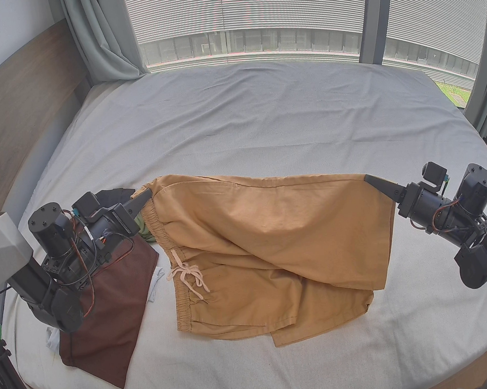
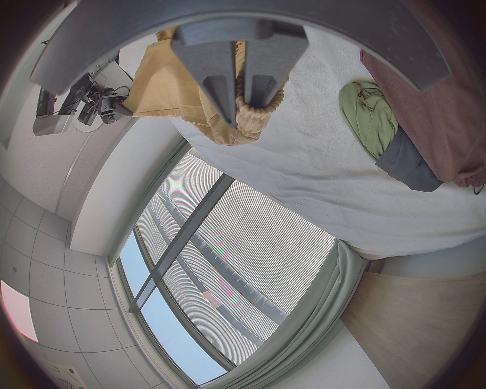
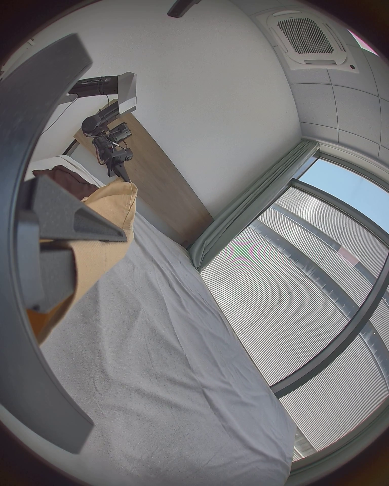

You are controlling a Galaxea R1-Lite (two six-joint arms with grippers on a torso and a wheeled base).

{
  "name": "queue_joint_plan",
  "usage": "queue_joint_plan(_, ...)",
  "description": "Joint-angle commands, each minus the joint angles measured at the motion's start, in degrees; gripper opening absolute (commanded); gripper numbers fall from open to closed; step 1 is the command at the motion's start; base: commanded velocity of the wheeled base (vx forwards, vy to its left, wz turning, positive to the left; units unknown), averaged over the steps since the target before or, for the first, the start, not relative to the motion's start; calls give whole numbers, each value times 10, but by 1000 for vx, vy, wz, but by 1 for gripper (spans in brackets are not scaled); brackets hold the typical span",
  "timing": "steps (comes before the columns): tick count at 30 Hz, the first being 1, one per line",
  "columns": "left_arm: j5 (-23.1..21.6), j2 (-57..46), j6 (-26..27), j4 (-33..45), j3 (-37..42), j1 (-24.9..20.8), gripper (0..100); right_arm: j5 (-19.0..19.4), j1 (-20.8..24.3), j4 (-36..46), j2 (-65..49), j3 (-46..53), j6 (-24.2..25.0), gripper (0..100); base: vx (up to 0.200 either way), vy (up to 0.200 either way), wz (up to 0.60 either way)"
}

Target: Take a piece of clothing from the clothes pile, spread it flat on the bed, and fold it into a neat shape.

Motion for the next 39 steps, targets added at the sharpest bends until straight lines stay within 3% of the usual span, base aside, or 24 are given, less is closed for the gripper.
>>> queue_joint_plan(1,0,2,0,-1,0,0,0,0,-3,0,-2,-1,0,0,0,0,0)
queue_joint_plan(39,1,3,1,-1,-4,6,0,1,-43,0,-4,-19,1,0,0,0,0)
